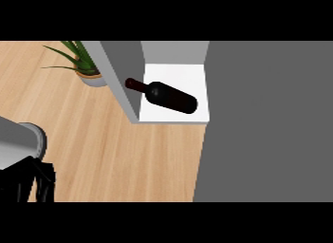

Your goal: Pick up the wine, place it into the cabinet and close the cabinet

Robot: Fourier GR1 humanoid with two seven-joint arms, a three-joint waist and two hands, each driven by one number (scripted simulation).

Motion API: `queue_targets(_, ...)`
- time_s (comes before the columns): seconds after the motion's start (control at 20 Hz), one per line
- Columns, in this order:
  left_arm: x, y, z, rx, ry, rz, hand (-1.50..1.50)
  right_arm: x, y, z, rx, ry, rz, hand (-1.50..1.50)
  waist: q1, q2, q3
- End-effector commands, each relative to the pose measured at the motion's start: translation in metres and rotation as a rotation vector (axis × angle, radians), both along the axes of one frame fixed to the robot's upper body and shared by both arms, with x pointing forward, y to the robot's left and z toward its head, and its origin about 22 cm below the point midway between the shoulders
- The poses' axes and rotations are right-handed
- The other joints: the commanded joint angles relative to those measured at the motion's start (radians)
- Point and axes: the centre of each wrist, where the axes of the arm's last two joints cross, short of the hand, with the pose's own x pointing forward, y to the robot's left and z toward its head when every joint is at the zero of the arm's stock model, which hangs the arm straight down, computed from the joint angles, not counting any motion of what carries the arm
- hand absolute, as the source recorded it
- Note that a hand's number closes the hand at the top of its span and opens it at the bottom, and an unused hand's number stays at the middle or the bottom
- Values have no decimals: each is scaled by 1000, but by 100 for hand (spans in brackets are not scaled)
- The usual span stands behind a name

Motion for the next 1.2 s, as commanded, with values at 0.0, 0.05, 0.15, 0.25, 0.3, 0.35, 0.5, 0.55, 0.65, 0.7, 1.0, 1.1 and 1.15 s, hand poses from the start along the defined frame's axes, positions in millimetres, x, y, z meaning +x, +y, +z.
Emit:
queue_targets(0.0,-10,16,-6,-3,4,-12,150,-7,24,23,95,-12,149,150,13,0,0)
queue_targets(0.05,-4,15,5,7,-10,-23,150,-16,26,34,75,-2,167,150,3,0,0)
queue_targets(0.15,-5,23,10,-1,-4,-6,150,-17,31,35,100,-31,194,150,1,-2,0)
queue_targets(0.25,-18,15,0,-1,21,-26,150,3,45,35,119,-65,207,150,13,0,0)
queue_targets(0.3,-4,35,-5,-1,1,2,150,-14,50,38,133,-62,213,150,-5,-2,0)
queue_targets(0.35,0,21,10,1,20,-27,150,-2,61,48,106,-66,227,150,5,1,0)
queue_targets(0.5,-13,27,-6,6,22,-19,150,14,84,52,118,-46,234,150,5,0,0)
queue_targets(0.55,-11,29,6,-5,-1,-14,150,15,93,59,109,-50,241,150,7,-1,0)
queue_targets(0.65,-18,32,-6,1,14,-25,150,34,125,60,137,-41,255,150,12,0,0)
queue_targets(0.7,-7,34,6,6,7,-9,150,30,122,65,136,-38,275,150,1,-1,1)
queue_targets(1.0,-21,36,9,-8,33,-35,150,61,163,94,139,-32,236,150,8,-1,1)
queue_targets(1.1,-13,40,-2,1,14,-19,150,56,178,93,167,-4,232,150,3,-1,1)
queue_targets(1.15,-2,52,13,-3,-3,-19,150,79,183,83,165,-1,211,150,4,1,1)
